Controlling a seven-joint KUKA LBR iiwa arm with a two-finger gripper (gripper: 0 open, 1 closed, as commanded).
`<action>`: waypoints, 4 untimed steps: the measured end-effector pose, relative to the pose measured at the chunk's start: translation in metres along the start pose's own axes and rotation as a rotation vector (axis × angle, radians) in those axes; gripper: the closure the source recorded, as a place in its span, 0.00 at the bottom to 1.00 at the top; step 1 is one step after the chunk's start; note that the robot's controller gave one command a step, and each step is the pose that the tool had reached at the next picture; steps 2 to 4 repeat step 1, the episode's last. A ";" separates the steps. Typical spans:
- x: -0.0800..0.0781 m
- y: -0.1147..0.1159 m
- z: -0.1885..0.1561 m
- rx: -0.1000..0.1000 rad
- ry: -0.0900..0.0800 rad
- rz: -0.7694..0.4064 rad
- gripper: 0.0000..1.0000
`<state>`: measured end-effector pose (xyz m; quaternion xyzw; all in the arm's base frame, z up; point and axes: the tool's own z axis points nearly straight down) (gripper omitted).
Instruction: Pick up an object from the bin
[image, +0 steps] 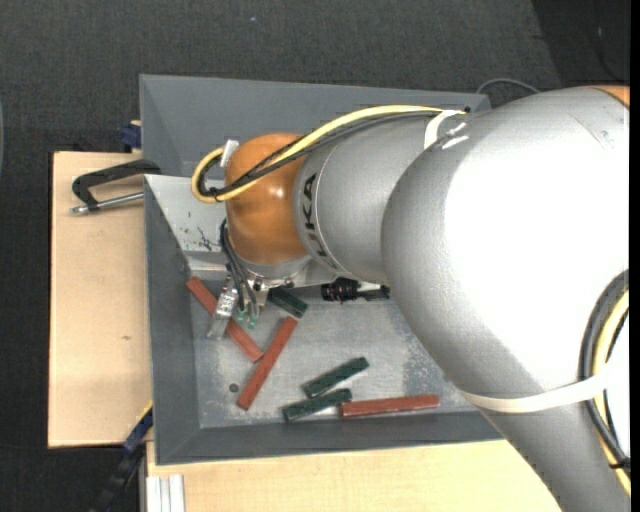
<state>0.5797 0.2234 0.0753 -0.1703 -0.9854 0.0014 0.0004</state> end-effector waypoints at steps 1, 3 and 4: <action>0.001 -0.001 -0.021 0.001 0.002 0.001 1.00; 0.001 -0.001 -0.021 0.001 0.002 0.001 1.00; 0.001 -0.001 -0.021 0.001 0.002 0.001 1.00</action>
Offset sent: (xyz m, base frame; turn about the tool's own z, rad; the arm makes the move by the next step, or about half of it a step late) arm -0.0001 -0.0001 0.0696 0.0000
